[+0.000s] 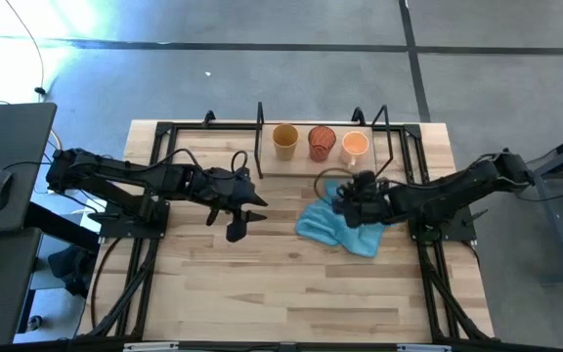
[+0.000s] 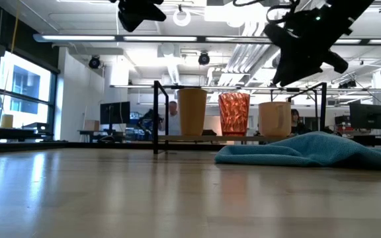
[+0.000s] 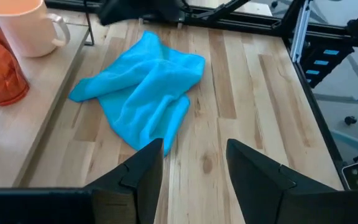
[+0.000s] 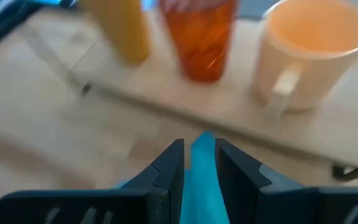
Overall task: Stack small to large cups/mugs on shelf
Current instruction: Return to Home Position
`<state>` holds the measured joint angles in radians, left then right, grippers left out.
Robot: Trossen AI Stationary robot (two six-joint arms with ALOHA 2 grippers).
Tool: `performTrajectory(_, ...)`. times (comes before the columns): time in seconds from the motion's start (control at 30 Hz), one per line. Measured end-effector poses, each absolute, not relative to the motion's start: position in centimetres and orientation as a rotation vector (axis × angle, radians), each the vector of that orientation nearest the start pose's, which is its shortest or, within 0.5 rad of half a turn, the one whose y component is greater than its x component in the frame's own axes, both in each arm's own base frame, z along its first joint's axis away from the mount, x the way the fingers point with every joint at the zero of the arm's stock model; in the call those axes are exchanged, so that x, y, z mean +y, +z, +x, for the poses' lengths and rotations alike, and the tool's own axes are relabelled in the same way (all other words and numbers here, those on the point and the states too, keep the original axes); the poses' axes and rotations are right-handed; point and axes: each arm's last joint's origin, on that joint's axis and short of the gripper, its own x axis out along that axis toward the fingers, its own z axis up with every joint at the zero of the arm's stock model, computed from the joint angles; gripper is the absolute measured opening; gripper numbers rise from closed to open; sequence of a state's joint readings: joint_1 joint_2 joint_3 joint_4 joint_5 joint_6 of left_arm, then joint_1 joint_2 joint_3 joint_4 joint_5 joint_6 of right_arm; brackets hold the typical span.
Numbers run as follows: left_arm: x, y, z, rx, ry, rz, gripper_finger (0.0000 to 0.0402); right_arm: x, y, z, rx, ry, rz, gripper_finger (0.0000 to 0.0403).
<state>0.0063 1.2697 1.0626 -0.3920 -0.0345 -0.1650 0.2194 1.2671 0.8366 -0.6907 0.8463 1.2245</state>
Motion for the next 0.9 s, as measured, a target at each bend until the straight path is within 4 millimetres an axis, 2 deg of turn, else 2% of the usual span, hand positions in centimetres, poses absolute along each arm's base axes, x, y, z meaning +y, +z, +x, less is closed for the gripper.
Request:
performTrajectory(0.13, 0.3, 31.1, 27.5, 0.574, 0.094, -0.174, 0.0165, 4.8, 22.8, 22.3, 0.595, -0.868, 0.468, 0.0079)
performTrajectory(0.27, 0.0, 31.6, 27.8, 0.511, 0.084, -0.188, 0.0165, 6.7, 23.2, 21.9, 0.633, -0.723, 0.396, 0.0079)
performTrajectory(0.5, -1.1, 33.2, 28.5, 0.336, 0.050, -0.205, 0.0165, 9.0, 25.8, 20.5, 0.568, -0.453, 0.240, 0.0079)
performTrajectory(0.67, -1.7, 34.6, 28.8, 0.181, 0.046, -0.210, 0.0165, 9.3, 28.0, 18.9, 0.493, -0.327, 0.163, 0.0079)
performTrajectory(0.9, -2.2, 36.5, 29.0, -0.016, 0.050, -0.215, 0.0165, 8.4, 31.3, 16.7, 0.353, -0.203, 0.092, 0.0079)
